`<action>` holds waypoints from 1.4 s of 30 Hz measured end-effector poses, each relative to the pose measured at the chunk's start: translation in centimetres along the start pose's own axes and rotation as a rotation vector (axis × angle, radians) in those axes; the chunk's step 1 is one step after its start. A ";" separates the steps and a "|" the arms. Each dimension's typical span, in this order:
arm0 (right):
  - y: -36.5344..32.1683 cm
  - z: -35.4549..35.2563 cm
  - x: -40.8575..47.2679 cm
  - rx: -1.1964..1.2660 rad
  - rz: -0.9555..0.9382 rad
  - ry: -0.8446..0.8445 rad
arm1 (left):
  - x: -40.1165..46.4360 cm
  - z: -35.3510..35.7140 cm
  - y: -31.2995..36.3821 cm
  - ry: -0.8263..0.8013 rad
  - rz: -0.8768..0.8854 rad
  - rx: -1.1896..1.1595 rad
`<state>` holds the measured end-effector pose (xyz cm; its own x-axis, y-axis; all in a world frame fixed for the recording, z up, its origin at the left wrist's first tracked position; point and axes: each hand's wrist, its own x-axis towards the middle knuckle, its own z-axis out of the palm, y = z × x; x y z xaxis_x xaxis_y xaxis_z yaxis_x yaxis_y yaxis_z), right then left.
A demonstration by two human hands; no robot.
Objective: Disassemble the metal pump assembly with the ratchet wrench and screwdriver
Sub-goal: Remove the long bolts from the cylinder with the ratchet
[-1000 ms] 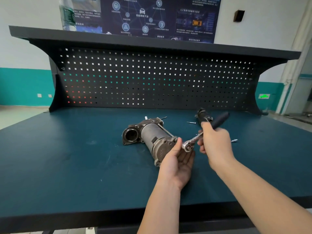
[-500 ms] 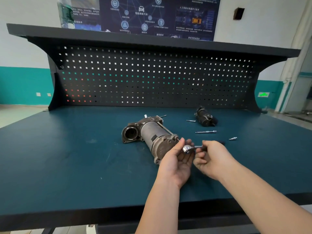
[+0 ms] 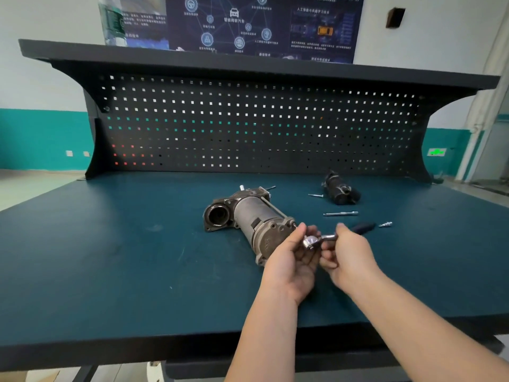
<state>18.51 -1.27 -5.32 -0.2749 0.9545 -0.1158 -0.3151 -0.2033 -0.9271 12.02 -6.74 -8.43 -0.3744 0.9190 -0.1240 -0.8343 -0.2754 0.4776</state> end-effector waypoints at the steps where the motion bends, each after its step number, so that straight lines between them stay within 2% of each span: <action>1: 0.0 0.1 0.1 -0.140 -0.116 -0.003 | 0.0 0.0 0.0 -0.004 0.001 -0.003; 3: -0.9 0.4 -0.3 -0.584 -0.642 -0.033 | -0.1 0.0 0.1 -0.025 0.003 -0.019; 5: -2.0 0.7 -1.1 -0.982 -1.126 -0.206 | -0.2 0.0 0.1 -0.049 0.002 -0.006; 6: -2.1 0.9 -1.2 -1.102 -1.270 -0.258 | -0.2 0.0 0.2 -0.052 -0.002 0.005; 7: -1.7 0.7 -1.0 -1.141 -1.314 -0.247 | -0.2 -0.1 0.2 -0.052 -0.006 0.011; 8: -1.1 0.6 -0.7 -1.078 -1.232 -0.193 | -0.2 -0.1 0.2 -0.047 -0.009 0.005; 9: -0.6 0.6 -0.6 -0.925 -1.021 -0.090 | -0.2 0.0 0.2 -0.039 -0.008 -0.007; 11: -0.3 0.4 -0.2 -0.390 -0.394 0.012 | -0.1 0.0 0.1 -0.027 -0.003 -0.016; 12: -0.3 0.4 0.0 -0.158 -0.154 0.024 | -0.1 0.0 0.1 -0.025 -0.001 -0.010; 13: -0.4 0.5 0.0 -0.072 -0.047 0.038 | -0.1 0.0 0.1 -0.024 0.001 -0.005; 14: -0.5 0.7 -0.1 -0.143 -0.090 0.050 | -0.2 -0.1 0.0 -0.024 -0.001 -0.006; 15: -0.6 0.8 -0.2 -0.330 -0.278 0.064 | -0.2 -0.1 0.1 -0.027 -0.004 -0.012; 17: -1.3 1.1 -1.1 -0.763 -0.829 -0.015 | -0.3 -0.1 0.1 -0.041 -0.003 -0.013; 18: -1.8 1.4 -1.6 -0.946 -1.027 -0.111 | -0.3 -0.1 0.1 -0.043 0.000 -0.005; 20: -1.9 1.9 -1.9 -1.120 -1.201 -0.188 | -0.3 -0.1 0.1 -0.031 -0.004 0.012; 21: -1.5 1.8 -1.8 -1.084 -1.176 -0.152 | -0.4 -0.1 0.1 -0.028 -0.013 0.012; 22: -0.9 1.6 -1.7 -0.970 -1.073 -0.081 | -0.4 -0.1 0.2 -0.027 -0.019 0.007; 25: 0.3 1.0 -0.8 -0.344 -0.449 0.130 | -0.4 -0.1 0.2 -0.017 -0.024 -0.033; 26: 0.3 1.1 -0.5 -0.201 -0.283 0.155 | -0.4 -0.1 0.2 -0.018 -0.022 -0.041; 27: 0.0 1.3 -0.4 -0.199 -0.234 0.162 | -0.3 -0.1 0.1 -0.022 -0.017 -0.043; 28: -0.3 1.5 -0.4 -0.310 -0.315 0.158 | -0.3 -0.1 0.1 -0.027 -0.011 -0.044; 29: -0.7 1.6 -0.5 -0.474 -0.507 0.121 | -0.3 -0.1 0.1 -0.034 -0.006 -0.046; 31: -1.8 1.6 -1.1 -0.797 -0.918 -0.091 | -0.3 -0.1 0.1 -0.053 0.003 -0.051; 32: -2.3 1.6 -1.2 -0.918 -1.028 -0.187 | -0.4 -0.1 0.1 -0.056 0.007 -0.050; 33: -2.5 1.5 -1.1 -0.962 -1.061 -0.229 | -0.4 -0.1 0.2 -0.055 0.010 -0.050; 35: -2.2 1.0 -0.3 -0.841 -0.937 -0.171 | -0.5 0.1 0.1 -0.049 0.009 -0.055; 37: -1.4 0.6 0.0 -0.510 -0.575 -0.054 | -0.5 0.2 0.1 -0.036 0.004 -0.050; 39: -0.7 0.5 -0.1 -0.099 -0.179 -0.020 | -0.3 0.1 0.1 -0.022 -0.002 -0.040; 40: -0.5 0.5 -0.2 -0.040 -0.093 -0.006 | -0.3 0.0 0.1 -0.022 -0.008 -0.035; 41: -0.6 0.5 -0.3 -0.116 -0.129 -0.005 | -0.3 -0.1 0.2 -0.024 -0.013 -0.033; 42: -0.8 0.5 -0.3 -0.277 -0.279 -0.016 | -0.3 -0.1 0.2 -0.031 -0.015 -0.033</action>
<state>18.38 -1.52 -4.36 -0.2286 0.9606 0.1582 -0.1231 0.1326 -0.9835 11.95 -7.08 -8.38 -0.3497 0.9311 -0.1040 -0.8527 -0.2704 0.4470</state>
